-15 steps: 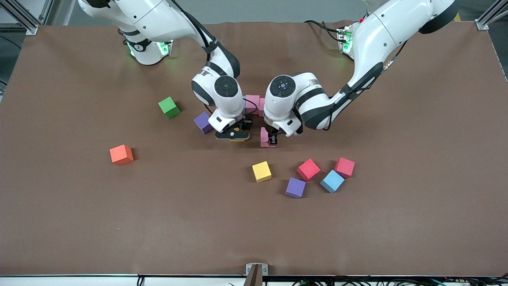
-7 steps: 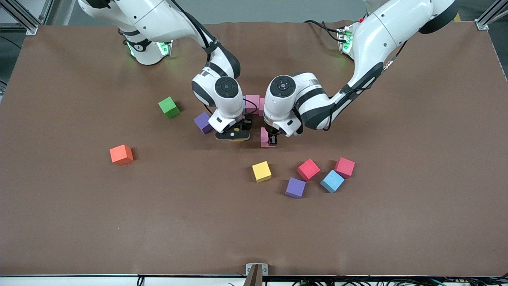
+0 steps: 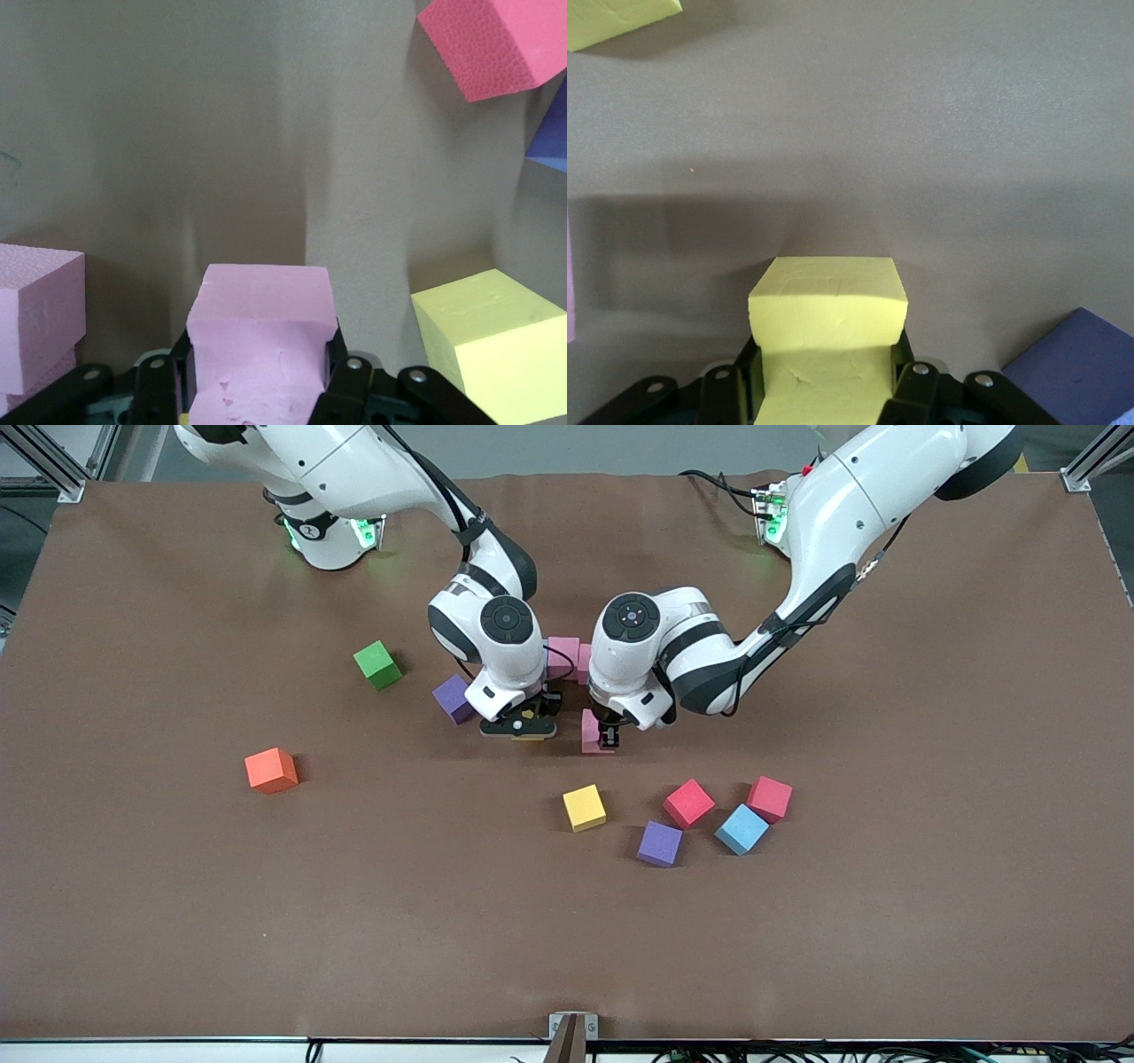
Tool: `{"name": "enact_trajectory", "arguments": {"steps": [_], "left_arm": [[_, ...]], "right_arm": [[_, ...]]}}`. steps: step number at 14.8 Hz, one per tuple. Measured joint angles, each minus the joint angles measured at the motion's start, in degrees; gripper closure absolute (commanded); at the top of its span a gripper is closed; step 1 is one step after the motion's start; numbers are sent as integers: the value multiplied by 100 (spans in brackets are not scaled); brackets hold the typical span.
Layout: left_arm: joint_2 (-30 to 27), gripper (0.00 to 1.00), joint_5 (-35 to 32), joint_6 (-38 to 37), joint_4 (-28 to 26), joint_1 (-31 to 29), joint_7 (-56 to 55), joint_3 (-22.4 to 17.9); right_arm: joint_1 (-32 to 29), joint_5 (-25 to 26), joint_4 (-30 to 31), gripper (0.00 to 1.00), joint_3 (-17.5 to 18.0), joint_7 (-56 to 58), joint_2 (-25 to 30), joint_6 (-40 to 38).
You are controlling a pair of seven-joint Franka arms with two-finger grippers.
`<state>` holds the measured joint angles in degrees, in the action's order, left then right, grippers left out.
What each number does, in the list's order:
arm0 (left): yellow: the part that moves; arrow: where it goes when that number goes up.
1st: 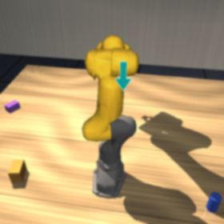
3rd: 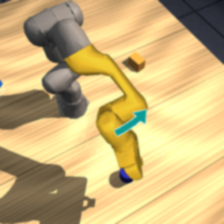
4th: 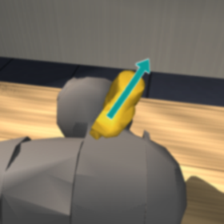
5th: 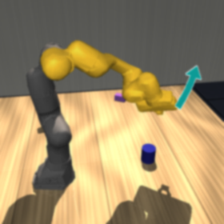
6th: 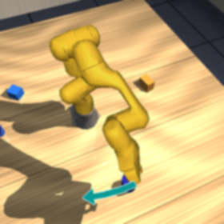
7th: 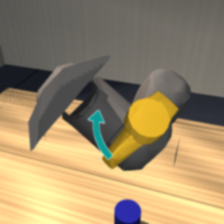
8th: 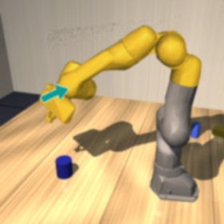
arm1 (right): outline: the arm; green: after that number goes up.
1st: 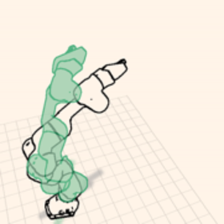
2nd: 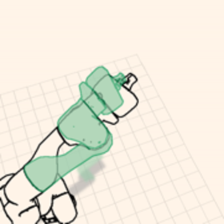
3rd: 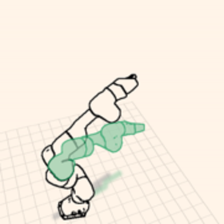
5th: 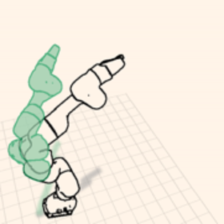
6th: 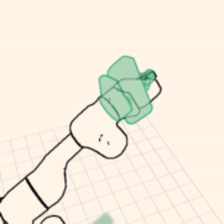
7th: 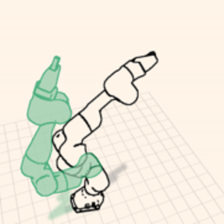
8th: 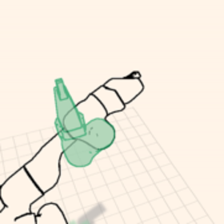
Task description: Arrange 11 blocks into digit 3
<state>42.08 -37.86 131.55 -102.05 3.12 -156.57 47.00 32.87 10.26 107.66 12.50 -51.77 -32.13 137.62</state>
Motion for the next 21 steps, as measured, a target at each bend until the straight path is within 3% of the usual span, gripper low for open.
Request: {"name": "enact_trajectory", "arguments": {"steps": [3,4,5,6,7,21], "left_arm": [[0,51,0,0,5,1,0,0],[0,51,0,0,12,1,0,0],[0,51,0,0,20,1,0,0],[0,51,0,0,25,1,0,0],[0,51,0,0,27,1,0,0],[6,51,0,0,27,161,7,-28]], "right_arm": [[0,0,-1,91,1,-33,0,0],[0,0,-1,83,1,-39,0,0],[0,0,-1,67,1,-42,0,0],[0,0,-4,16,1,-43,-1,-1],[0,0,-8,0,0,-44,-1,-5],[-76,0,-289,0,-75,33,-88,-41]]}}
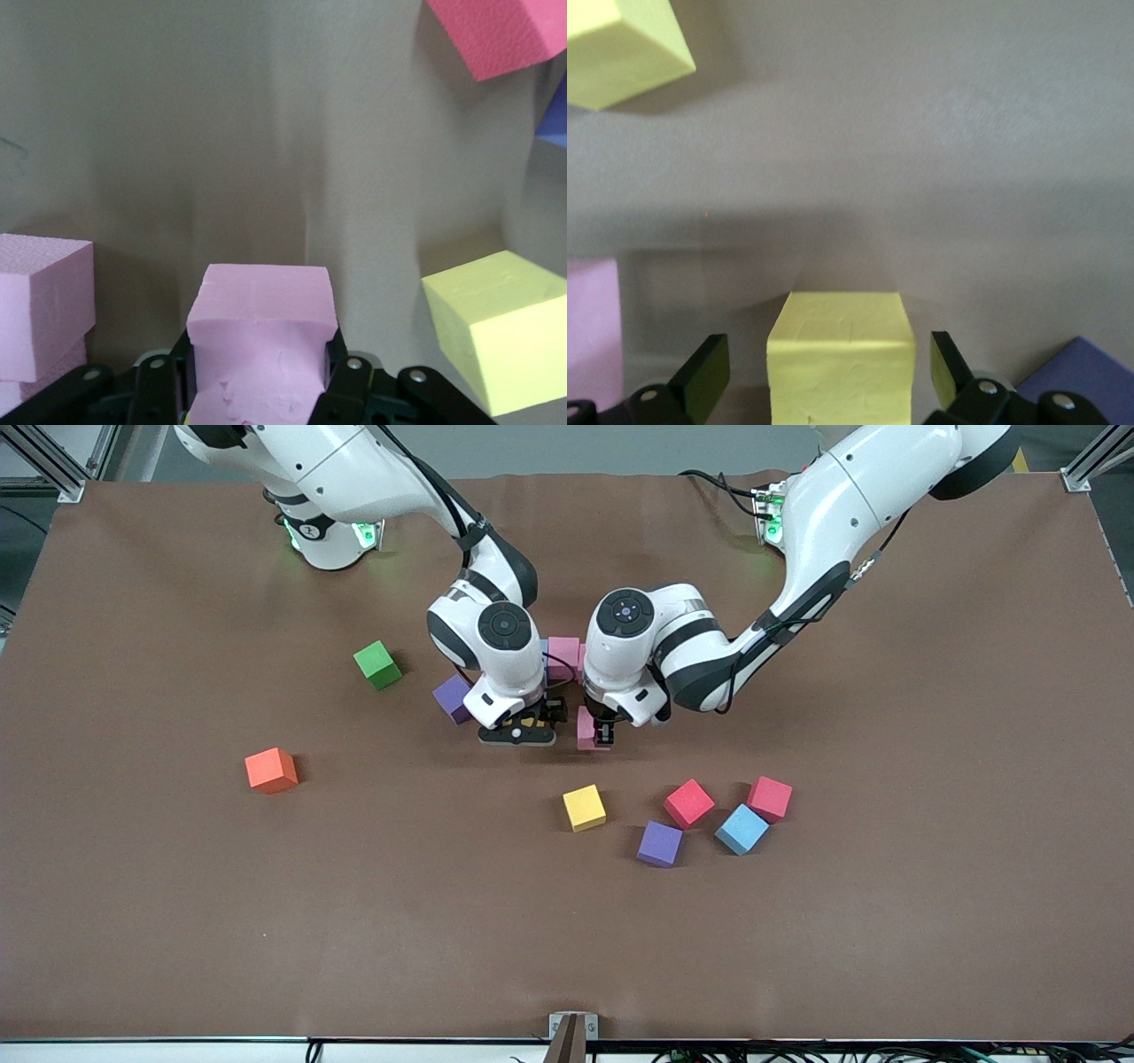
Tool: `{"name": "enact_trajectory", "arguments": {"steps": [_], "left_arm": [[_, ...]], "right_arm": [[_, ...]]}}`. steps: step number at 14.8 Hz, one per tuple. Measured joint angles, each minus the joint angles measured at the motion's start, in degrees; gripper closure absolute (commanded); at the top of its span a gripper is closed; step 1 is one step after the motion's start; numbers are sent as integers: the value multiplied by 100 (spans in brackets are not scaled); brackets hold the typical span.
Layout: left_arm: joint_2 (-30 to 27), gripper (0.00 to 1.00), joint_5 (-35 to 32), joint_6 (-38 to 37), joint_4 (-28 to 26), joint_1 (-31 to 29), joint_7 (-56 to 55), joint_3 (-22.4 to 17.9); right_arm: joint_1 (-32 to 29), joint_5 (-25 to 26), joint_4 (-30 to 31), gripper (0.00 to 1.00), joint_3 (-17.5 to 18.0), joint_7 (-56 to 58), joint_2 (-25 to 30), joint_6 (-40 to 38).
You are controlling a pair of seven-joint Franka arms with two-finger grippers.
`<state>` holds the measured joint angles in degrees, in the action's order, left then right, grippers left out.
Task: Arrange 11 blocks into digit 3
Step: 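Open the right gripper to release the yellow cube and lift away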
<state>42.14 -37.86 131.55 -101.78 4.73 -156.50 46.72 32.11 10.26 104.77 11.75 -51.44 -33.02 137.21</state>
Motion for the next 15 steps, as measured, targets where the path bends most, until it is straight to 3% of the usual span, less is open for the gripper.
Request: {"name": "enact_trajectory", "arguments": {"steps": [5,15], "left_arm": [[14,51,0,66,-18,176,0,-148],[165,51,101,251,16,868,-61,-663]], "right_arm": [[-477,-1,-195,0,-11,286,38,-387],[-1719,0,-289,0,-32,362,635,-1119]]}}
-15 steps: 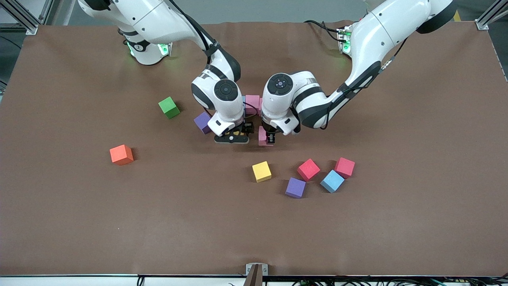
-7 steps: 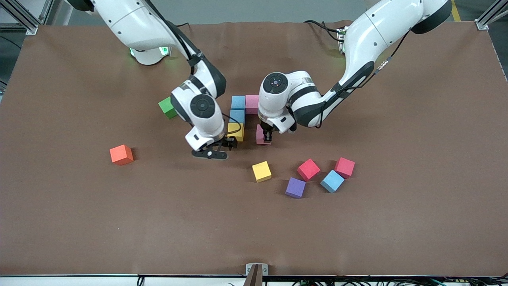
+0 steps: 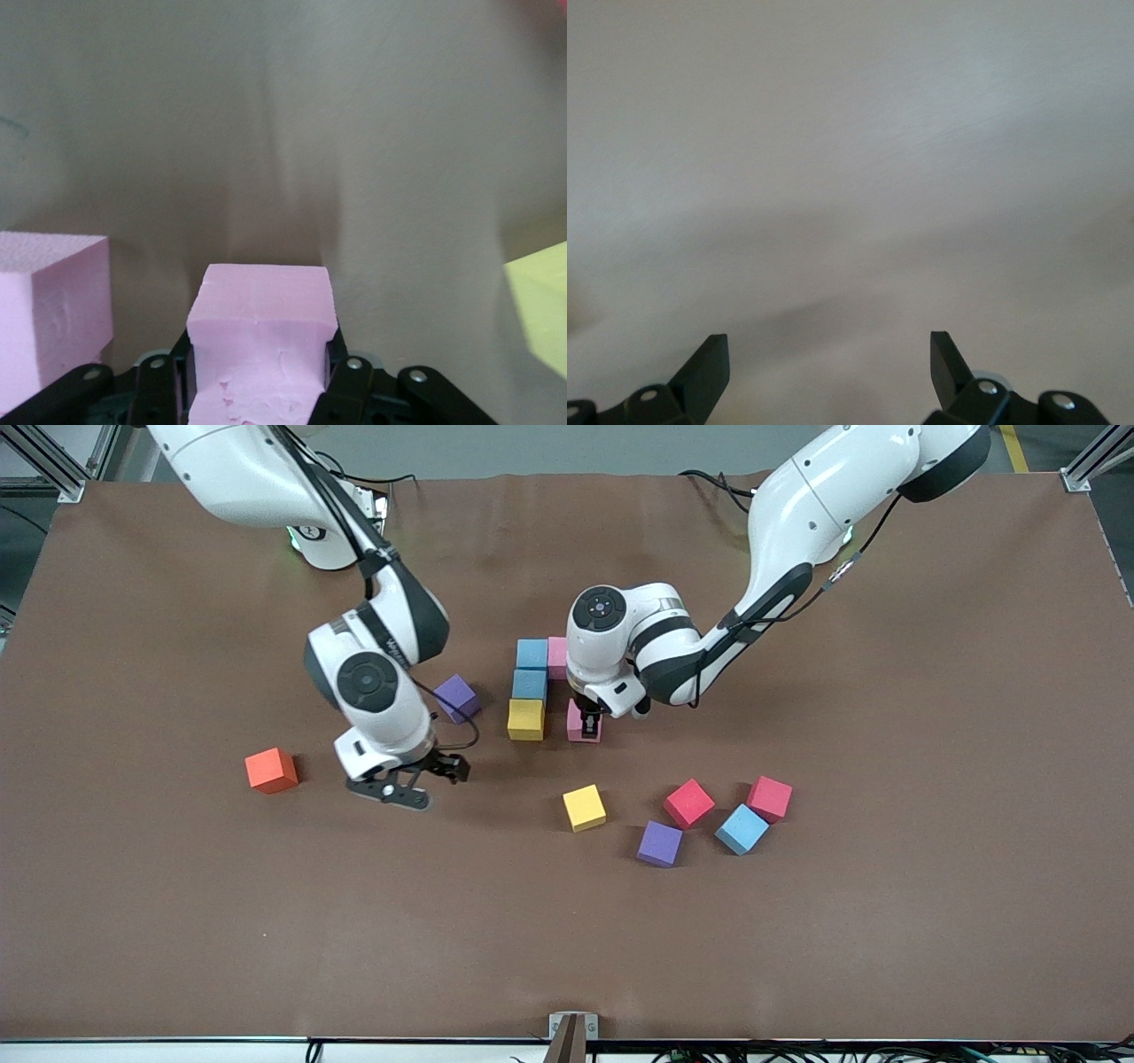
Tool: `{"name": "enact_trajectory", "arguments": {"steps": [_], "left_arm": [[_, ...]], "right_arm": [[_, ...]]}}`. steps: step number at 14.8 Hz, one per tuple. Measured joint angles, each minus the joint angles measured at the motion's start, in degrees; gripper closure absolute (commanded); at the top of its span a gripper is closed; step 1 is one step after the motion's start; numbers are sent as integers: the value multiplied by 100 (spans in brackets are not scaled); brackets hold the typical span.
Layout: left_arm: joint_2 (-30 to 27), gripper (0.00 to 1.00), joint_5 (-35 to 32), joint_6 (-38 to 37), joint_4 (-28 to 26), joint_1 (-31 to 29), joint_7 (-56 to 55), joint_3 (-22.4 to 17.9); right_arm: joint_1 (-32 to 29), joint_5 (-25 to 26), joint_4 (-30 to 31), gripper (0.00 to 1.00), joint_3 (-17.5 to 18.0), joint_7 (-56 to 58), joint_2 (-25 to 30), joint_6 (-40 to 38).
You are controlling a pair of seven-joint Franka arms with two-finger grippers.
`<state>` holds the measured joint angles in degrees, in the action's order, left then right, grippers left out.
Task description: Arrange 11 blocks into digit 3
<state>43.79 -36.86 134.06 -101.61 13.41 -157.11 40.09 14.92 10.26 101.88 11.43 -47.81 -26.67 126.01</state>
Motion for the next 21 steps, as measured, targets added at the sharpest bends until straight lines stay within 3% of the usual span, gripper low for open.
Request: {"name": "enact_trajectory", "arguments": {"steps": [5,11,18,20,21], "left_arm": [[59,51,117,11,222,377,-28,-243],[178,51,198,6,501,636,-34,-407],[262,51,309,5,711,802,-34,-521],[288,40,309,5,749,815,-34,-521],[292,4,309,5,755,819,-33,-522]], "right_arm": [[-180,-6,-90,0,12,-570,-2,-88],[78,-7,-727,0,107,-1994,-42,-531],[411,-7,-1530,0,107,-3153,-616,-852],[546,-6,-1881,0,108,-3491,-837,-1063],[587,-6,-1998,0,108,-3603,-912,-1097]]}}
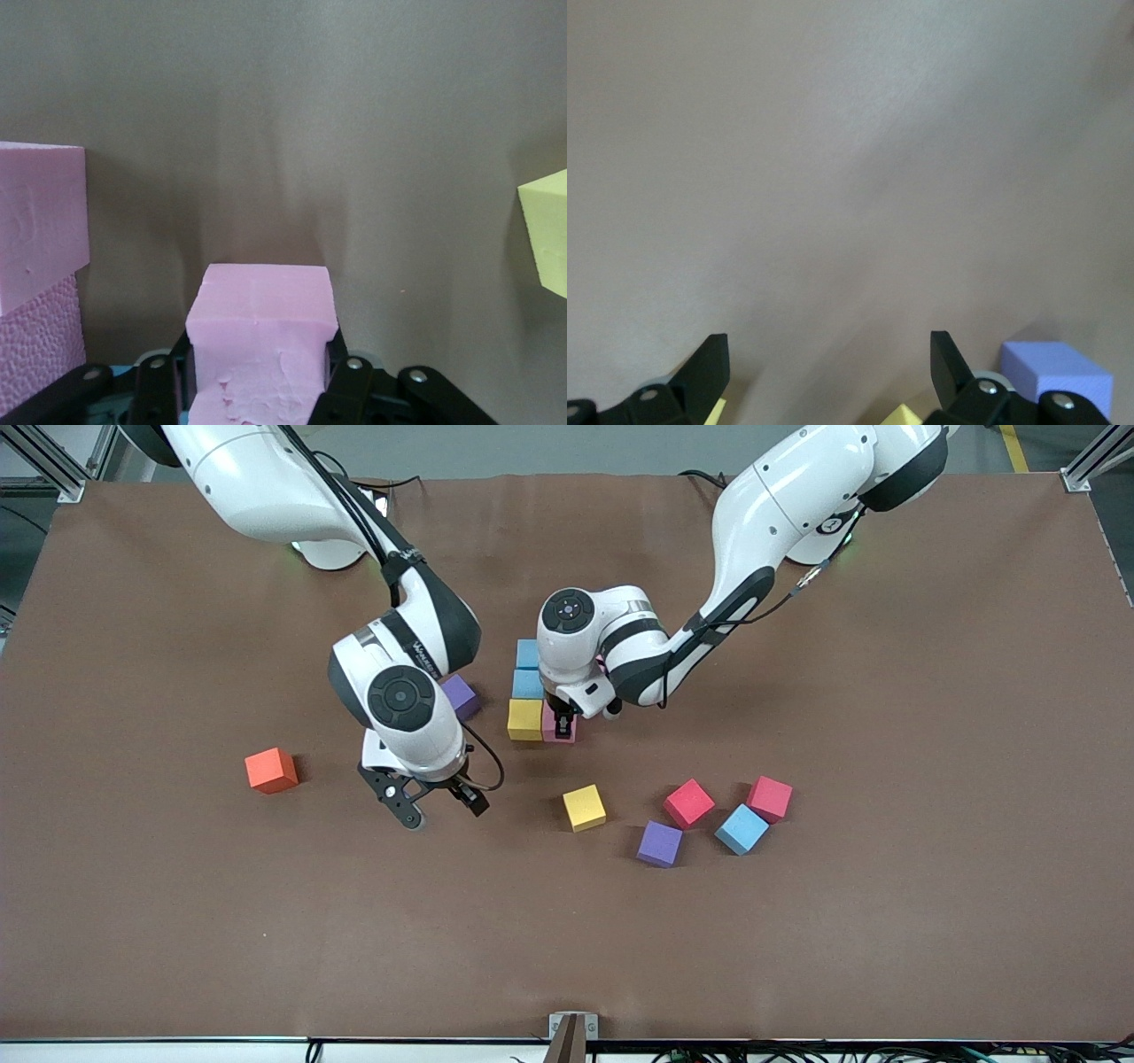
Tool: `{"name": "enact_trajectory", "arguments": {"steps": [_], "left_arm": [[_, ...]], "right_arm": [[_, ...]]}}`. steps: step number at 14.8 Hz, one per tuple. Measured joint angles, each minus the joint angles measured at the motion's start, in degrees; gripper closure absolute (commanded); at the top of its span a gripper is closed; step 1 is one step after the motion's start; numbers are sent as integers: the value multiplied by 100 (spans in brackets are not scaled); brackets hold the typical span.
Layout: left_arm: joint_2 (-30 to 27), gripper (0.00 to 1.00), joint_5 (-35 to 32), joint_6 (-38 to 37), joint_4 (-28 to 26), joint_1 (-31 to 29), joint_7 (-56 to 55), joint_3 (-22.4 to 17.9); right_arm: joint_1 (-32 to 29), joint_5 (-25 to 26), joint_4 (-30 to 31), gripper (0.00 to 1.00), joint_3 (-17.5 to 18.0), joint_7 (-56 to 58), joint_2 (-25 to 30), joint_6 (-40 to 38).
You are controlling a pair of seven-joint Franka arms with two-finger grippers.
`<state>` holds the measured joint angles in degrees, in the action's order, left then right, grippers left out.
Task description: Arrange 11 blocks into digit 3
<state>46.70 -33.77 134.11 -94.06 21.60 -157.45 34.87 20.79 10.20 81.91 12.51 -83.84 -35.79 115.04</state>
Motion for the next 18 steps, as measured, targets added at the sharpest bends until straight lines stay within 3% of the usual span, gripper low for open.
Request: {"name": "enact_trajectory", "arguments": {"steps": [1,11,18], "left_arm": [[10,0,0,3,5,7,0,-6],[11,0,0,-8,55,-75,52,-57],[-627,0,270,-73,-348,-321,106,-43]], "right_arm": [[25,0,-75,0,0,-105,-45,-19],[265,0,-306,0,2,-1151,-237,-27],[503,0,-879,0,4,-1868,-754,-20]]}}
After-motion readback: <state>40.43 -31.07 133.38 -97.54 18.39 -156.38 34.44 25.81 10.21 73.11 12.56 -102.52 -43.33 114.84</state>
